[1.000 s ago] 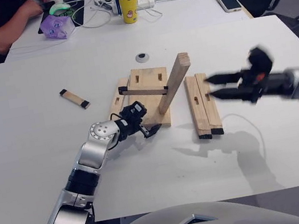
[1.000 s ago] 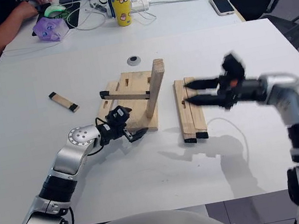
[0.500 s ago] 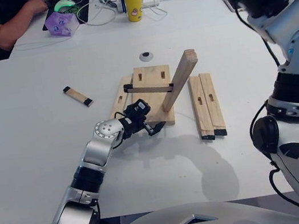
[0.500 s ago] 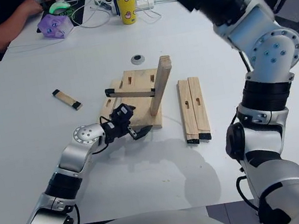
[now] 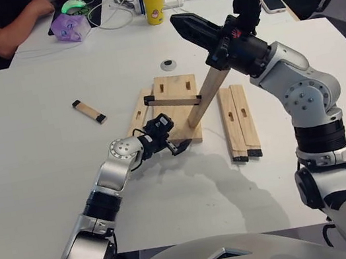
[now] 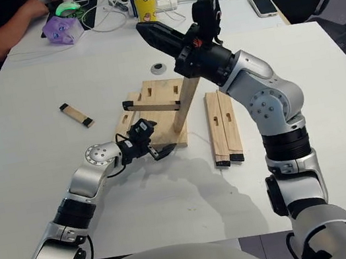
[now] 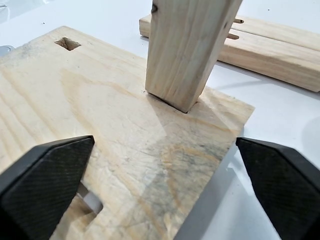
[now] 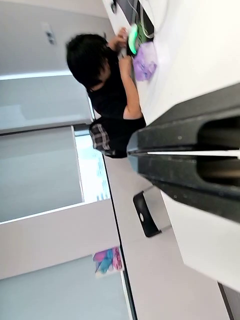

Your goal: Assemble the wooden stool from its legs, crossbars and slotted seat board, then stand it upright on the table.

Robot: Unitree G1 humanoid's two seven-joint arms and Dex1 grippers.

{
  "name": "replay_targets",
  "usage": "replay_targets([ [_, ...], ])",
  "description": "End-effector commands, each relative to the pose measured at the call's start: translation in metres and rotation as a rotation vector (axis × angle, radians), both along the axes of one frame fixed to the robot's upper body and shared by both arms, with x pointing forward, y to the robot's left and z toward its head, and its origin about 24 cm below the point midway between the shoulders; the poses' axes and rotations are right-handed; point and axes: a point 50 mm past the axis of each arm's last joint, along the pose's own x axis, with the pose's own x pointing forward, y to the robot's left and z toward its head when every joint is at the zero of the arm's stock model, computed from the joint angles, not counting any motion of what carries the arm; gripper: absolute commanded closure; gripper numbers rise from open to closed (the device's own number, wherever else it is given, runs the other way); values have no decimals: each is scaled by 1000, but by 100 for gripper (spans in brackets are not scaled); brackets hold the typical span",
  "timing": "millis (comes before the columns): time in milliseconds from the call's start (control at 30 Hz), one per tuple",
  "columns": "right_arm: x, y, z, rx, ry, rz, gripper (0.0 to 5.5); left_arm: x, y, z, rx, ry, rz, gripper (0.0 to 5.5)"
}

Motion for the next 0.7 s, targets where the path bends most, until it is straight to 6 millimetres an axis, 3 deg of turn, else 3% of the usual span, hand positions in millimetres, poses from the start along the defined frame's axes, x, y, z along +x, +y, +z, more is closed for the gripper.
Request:
replay_targets([
  [33,13,-9,8,196,107,8,547,-30,17,-57,113,285,84,26],
  [100,18,-26,29,332,87,-28,547,-29,16,-57,111,281,93,26],
  [167,29,-50,36,401,95,-181,547,-29,14,-56,91,286,99,26],
  [233,41,-76,20,307,136,-445,547,-30,14,-55,81,286,115,26],
  [333,34,-97,-27,97,217,-681,547,-31,16,-55,74,277,143,26],
  [400,15,-95,-62,-47,296,-738,547,-31,19,-53,64,266,163,26],
  [533,-23,-83,-107,-326,387,-776,547,-32,25,-47,80,229,183,26],
  [700,-52,-74,-121,-429,456,-759,528,-22,42,-29,75,112,259,26],
])
